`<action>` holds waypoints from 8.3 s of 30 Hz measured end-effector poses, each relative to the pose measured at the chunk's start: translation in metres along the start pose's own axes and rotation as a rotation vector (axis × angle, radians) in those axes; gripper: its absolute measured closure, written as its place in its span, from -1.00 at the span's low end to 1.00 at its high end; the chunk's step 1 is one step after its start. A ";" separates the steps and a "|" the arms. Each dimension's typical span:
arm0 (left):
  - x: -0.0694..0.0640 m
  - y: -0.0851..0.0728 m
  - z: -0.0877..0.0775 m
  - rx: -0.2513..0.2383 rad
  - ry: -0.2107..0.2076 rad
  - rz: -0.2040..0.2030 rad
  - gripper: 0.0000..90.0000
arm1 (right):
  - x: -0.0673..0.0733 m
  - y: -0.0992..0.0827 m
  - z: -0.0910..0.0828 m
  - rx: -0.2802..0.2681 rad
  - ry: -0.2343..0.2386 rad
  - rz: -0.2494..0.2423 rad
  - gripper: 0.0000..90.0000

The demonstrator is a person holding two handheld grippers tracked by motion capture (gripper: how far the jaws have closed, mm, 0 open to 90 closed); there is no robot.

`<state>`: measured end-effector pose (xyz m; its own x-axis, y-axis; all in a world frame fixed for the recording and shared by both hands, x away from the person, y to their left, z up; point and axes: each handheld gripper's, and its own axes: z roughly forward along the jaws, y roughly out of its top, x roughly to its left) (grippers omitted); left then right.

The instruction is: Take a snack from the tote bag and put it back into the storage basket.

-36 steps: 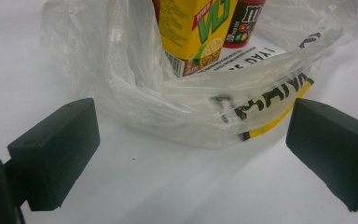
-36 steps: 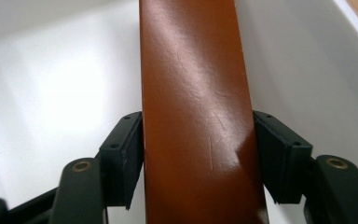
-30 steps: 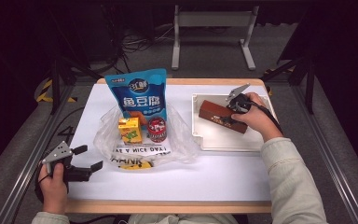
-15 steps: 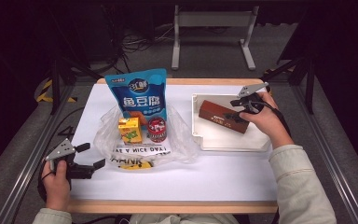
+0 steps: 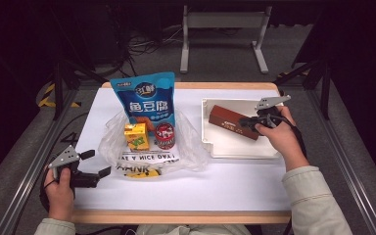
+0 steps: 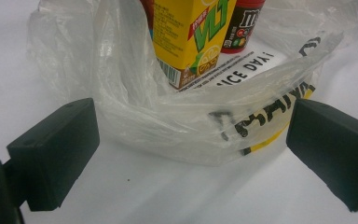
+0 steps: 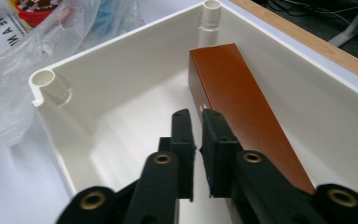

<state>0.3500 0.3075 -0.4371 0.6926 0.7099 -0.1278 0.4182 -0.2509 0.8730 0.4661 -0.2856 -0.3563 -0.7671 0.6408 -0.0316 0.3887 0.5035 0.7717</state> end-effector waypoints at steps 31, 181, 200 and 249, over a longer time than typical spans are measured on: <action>-0.001 -0.001 0.001 0.002 -0.002 0.000 -0.93 | -0.008 -0.024 0.032 0.140 -0.116 0.156 1.00; 0.000 -0.008 -0.015 -0.029 -0.002 -0.009 -0.94 | 0.079 0.172 0.153 -0.293 0.230 -0.125 -0.47; 0.001 -0.007 -0.013 -0.027 -0.006 -0.009 -0.93 | 0.088 0.177 0.168 -0.233 0.242 -0.239 0.17; 0.001 -0.006 -0.010 -0.024 -0.017 -0.006 -0.93 | 0.132 0.231 0.091 -0.273 0.262 -0.325 1.00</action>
<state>0.3420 0.3162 -0.4382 0.7003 0.6998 -0.1408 0.4082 -0.2308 0.8832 0.5012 -0.0319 -0.2405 -0.9425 0.2907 -0.1648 -0.0133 0.4601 0.8877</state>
